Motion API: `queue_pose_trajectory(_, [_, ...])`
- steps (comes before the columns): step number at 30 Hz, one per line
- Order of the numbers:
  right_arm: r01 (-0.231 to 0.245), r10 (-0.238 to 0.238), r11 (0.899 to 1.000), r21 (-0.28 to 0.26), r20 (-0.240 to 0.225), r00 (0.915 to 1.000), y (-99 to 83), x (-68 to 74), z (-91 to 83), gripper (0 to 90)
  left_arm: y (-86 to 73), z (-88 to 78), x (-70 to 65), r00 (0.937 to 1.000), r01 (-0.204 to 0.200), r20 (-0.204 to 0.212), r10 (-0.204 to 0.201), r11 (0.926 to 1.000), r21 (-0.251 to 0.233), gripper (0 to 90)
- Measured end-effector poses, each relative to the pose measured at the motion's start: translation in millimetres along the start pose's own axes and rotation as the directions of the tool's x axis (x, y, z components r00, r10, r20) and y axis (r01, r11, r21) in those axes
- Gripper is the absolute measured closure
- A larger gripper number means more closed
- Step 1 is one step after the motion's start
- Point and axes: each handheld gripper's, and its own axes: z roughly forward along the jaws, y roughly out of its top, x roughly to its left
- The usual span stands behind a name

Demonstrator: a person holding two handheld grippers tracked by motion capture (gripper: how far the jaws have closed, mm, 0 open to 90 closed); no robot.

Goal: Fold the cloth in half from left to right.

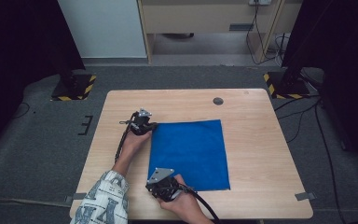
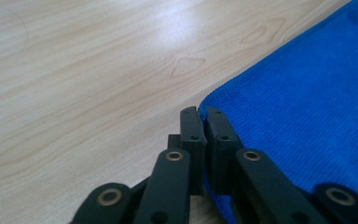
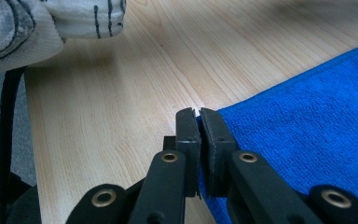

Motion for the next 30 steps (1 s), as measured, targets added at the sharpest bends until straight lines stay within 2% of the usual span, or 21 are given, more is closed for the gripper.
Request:
queue_pose_trajectory(2, [-0.005,0.005,1.000,-0.004,0.001,1.0000,-0.4,0.0,-0.8,86.9,3.5,-1.4,-0.5,0.9999,0.010,0.007,-0.010,0.9999,0.006,87.9])
queue_pose_trajectory(5, [-0.006,0.006,1.000,-0.014,0.005,1.0000,0.8,0.8,-1.9,87.1,11.1,-6.4,-2.6,0.9998,0.021,0.001,-0.021,0.9997,-0.010,87.9])
queue_pose_trajectory(6, [-0.004,0.004,1.000,-0.015,0.008,1.0000,1.6,1.2,-2.9,87.1,14.1,-8.1,-3.9,0.9998,0.021,0.002,-0.021,0.9997,-0.014,87.9])
queue_pose_trajectory(7, [-0.004,0.004,1.000,-0.024,0.014,0.9999,3.6,2.1,-5.3,87.3,19.7,-11.5,-6.1,1.0000,0.002,-0.003,-0.002,1.0000,-0.007,87.9])
queue_pose_trajectory(18, [0.004,-0.001,0.998,-0.068,0.052,0.9986,13.2,11.0,-13.6,87.7,29.0,-22.7,-4.3,0.9998,0.014,-0.016,-0.015,0.9999,-0.009,88.1])
queue_pose_trajectory(20, [0.001,0.004,0.996,-0.087,0.057,0.9984,16.9,14.7,-13.0,87.8,30.6,-26.4,-1.9,0.9998,0.004,-0.020,-0.004,1.0000,0.005,88.1])
queue_pose_trajectory(24, [-0.001,0.007,0.995,-0.097,0.058,0.9983,20.2,17.8,-9.6,87.9,30.2,-30.9,2.7,0.9998,0.010,-0.020,-0.010,1.0000,0.003,88.1])
queue_pose_trajectory(26, [0.009,-0.002,0.995,-0.104,0.069,0.9976,23.8,21.5,-5.4,87.9,28.4,-35.5,9.3,0.9998,0.013,-0.013,-0.013,0.9999,0.010,88.0])
queue_pose_trajectory(29, [0.005,0.002,0.993,-0.116,0.065,0.9979,28.4,25.9,-1.4,88.0,26.3,-38.5,13.6,0.9997,0.016,-0.017,-0.016,0.9998,0.013,88.1])
queue_pose_trajectory(30, [0.006,0.001,0.993,-0.121,0.059,0.9982,30.4,27.6,0.4,88.0,23.8,-42.6,18.8,0.9996,0.020,-0.021,-0.020,0.9996,0.018,88.1])
